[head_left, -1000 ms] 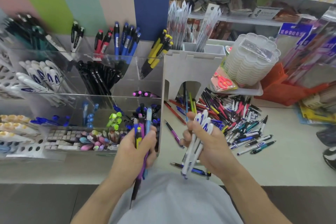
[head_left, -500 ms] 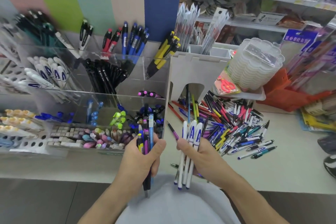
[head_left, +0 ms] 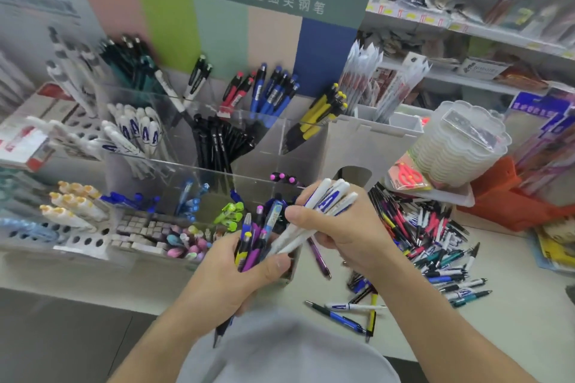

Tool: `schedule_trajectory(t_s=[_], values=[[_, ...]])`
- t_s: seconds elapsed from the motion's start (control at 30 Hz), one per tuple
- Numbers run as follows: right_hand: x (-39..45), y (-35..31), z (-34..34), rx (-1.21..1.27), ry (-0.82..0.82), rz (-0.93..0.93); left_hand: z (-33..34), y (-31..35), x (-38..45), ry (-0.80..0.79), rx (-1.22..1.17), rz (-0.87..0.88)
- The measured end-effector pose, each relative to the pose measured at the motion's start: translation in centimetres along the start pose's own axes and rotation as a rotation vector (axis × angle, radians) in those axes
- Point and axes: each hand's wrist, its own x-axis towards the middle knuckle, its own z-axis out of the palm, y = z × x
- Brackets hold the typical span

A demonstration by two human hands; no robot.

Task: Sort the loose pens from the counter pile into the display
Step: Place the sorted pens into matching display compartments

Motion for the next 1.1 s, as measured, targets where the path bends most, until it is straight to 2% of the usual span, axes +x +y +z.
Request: schedule_trajectory(t_s=[0.17,0.33,0.47,0.53,0.63,0.77,0.8,0.87,1.0,1.1], values=[[1.9,-3.6,1.6,-0.157,-0.091,-0.102,-3.9,1.7,-0.1,0.045,0.033,0.072],[4.6,-4.4,4.4,-0.173,0.018,-0.174,-7.5,1.8,1.1,0.108,-0.06,0.123],[6.6,-4.5,6.9,-0.273,-0.039,-0.242,-9.8,1.5,1.5,0.191,-0.151,0.162],[7.4,-4.7,7.6,-0.301,-0.018,-0.267,-10.1,1.4,1.9,0.233,-0.165,0.194],[8.9,-4.9,8.9,-0.341,0.046,-0.344,-10.6,1.0,2.3,0.412,-0.259,0.221],[11.3,-6.2,10.4,-0.462,0.125,-0.574,-11.9,0.1,3.0,0.911,-0.289,0.185],[11.9,-6.5,10.9,-0.498,0.111,-0.634,-12.3,0.1,3.1,1.007,-0.268,0.185],[13.1,-6.6,12.0,-0.599,0.03,-0.726,-13.0,0.0,3.6,1.094,-0.209,0.182],[15.1,-5.7,13.7,-0.792,-0.156,-0.83,-13.9,0.0,4.8,1.09,-0.115,0.181],[16.2,-5.0,14.4,-0.886,-0.267,-0.894,-13.7,0.8,5.3,1.074,-0.149,0.209]])
